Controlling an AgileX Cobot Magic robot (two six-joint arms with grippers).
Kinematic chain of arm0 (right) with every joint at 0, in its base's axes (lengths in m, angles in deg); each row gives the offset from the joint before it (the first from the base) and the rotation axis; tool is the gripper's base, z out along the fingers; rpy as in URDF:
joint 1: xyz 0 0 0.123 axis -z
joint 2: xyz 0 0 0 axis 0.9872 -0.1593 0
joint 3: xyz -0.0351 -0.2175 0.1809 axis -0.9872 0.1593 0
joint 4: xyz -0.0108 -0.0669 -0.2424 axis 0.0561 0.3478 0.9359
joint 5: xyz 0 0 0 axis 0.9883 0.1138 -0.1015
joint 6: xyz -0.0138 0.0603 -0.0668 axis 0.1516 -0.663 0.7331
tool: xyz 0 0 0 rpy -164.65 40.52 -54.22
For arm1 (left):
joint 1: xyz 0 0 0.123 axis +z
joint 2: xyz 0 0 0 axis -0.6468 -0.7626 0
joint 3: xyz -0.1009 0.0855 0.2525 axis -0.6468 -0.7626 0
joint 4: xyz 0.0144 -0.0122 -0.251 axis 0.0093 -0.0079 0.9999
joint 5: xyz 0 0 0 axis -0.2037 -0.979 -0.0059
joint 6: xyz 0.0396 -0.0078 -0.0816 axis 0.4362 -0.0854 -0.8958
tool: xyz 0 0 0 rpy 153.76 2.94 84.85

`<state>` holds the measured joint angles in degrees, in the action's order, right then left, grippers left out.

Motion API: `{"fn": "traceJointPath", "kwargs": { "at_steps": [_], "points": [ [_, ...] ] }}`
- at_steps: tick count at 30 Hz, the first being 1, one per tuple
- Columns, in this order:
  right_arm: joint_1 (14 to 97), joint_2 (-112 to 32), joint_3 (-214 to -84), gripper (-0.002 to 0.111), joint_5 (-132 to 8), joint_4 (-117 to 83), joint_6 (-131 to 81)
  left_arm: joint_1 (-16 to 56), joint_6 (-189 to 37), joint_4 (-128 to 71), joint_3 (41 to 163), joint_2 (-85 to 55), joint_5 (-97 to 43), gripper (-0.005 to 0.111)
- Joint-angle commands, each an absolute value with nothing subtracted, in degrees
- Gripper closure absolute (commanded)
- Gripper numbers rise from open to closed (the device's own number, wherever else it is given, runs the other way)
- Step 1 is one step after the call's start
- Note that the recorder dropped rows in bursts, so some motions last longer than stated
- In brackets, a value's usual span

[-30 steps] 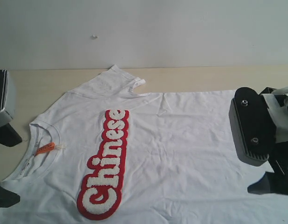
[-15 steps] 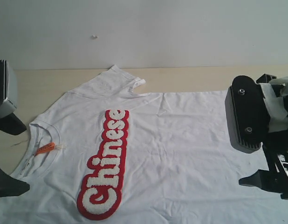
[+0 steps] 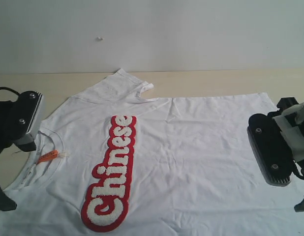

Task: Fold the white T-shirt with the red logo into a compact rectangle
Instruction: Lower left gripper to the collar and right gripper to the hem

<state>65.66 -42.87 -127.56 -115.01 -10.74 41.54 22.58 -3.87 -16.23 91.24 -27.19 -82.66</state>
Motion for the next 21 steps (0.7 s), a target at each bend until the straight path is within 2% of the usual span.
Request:
{"fn": "traceJointPath", "kwargs": {
  "at_steps": [1, 6, 11, 21],
  "points": [
    [70.06, -46.86, -128.28, 0.004, -114.44, -9.2, 45.7, 22.82, -1.25, -17.78, 97.03, -33.84, -85.55, 0.005],
    [74.32, -53.91, -134.26, 0.004, -114.0, -14.34, 49.19, 23.18, 0.03, -20.76, 103.96, -44.21, -87.83, 0.005],
    [77.63, -59.43, -137.63, 0.004, -112.66, -13.64, 50.65, 23.72, -0.3, -23.23, 104.24, -48.88, -74.74, 0.005],
    [82.25, -66.89, -140.09, 0.004, -109.96, -15.15, 52.81, 27.26, 1.18, -19.48, 109.14, -56.8, -74.82, 0.005]
  ]
}}
